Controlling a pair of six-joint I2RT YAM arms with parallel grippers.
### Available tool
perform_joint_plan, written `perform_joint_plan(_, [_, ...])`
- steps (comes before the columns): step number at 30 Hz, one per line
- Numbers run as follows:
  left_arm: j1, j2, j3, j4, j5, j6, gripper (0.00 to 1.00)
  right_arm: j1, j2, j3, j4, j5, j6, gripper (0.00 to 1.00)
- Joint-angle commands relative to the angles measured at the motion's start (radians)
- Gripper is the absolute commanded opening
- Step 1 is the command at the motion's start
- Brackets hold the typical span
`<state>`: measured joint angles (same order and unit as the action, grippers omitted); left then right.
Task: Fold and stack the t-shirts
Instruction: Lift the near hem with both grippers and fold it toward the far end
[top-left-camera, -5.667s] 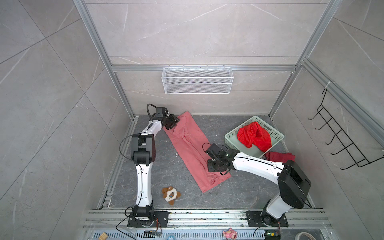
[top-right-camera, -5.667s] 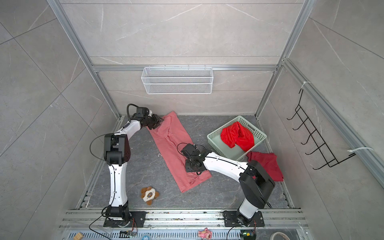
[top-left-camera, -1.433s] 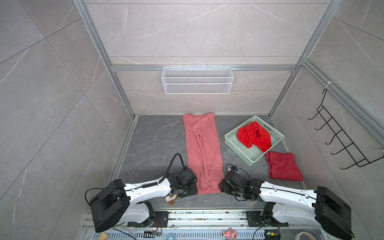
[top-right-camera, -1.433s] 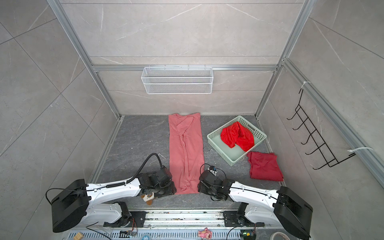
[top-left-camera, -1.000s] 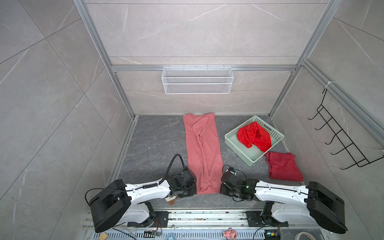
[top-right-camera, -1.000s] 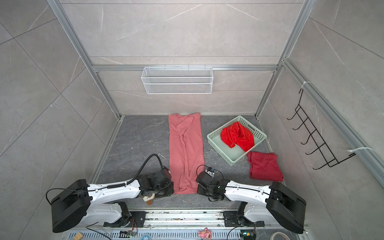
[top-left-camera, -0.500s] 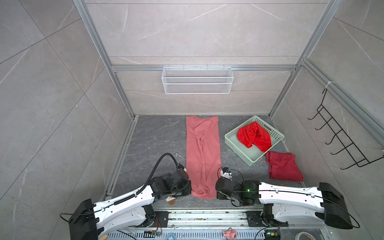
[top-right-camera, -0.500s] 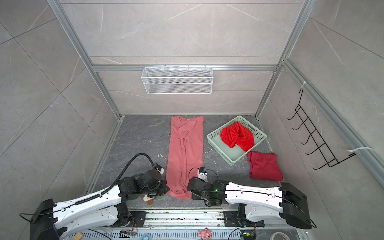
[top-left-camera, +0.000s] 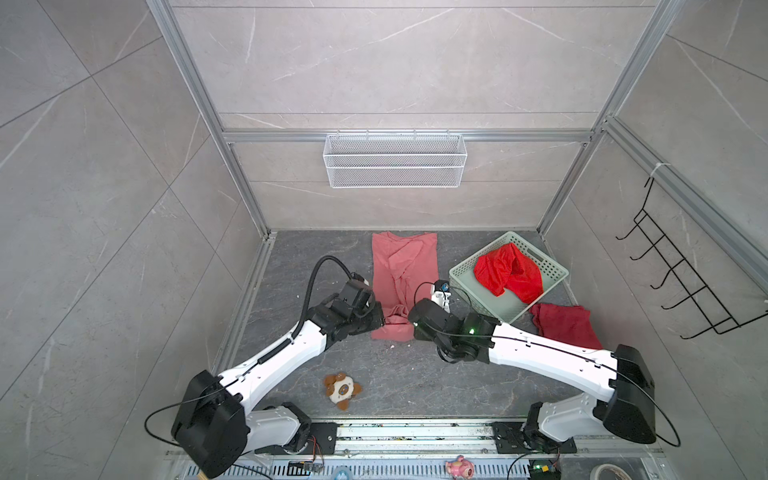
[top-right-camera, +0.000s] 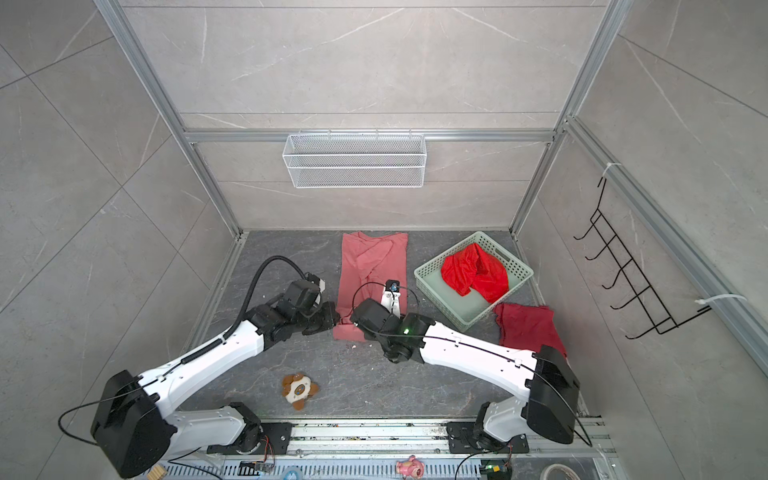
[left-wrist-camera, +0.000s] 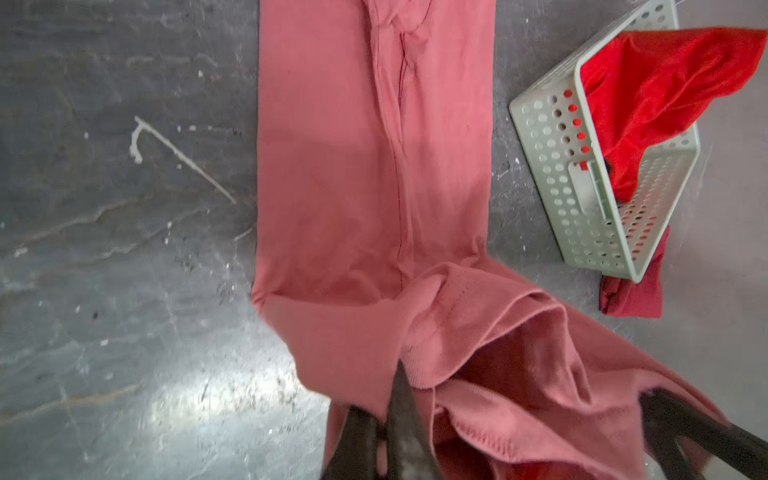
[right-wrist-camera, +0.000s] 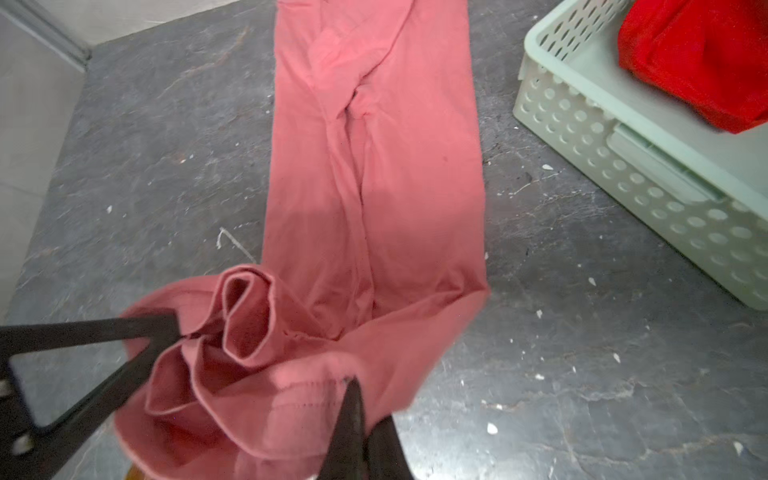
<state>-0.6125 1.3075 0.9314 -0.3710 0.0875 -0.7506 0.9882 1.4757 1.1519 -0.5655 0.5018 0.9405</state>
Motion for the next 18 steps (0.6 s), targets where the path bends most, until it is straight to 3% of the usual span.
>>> perform_joint_plan(1, [0.065,0.092,0.092,0.137,0.101,0.089,0.0,-0.079,0.081,0.05,0.091,-0.069,-0.075,0.0])
perform_joint_plan(12, [0.231,0.499,0.345,0.203,0.254,0.081,0.0,-0.278,0.407,0.287,0.085,-0.161,-0.131,0.0])
perform_joint_plan(18, [0.265,0.621,0.434,0.219,0.307,0.067,0.0,-0.339,0.497,0.367,0.088,-0.174,-0.129,0.0])
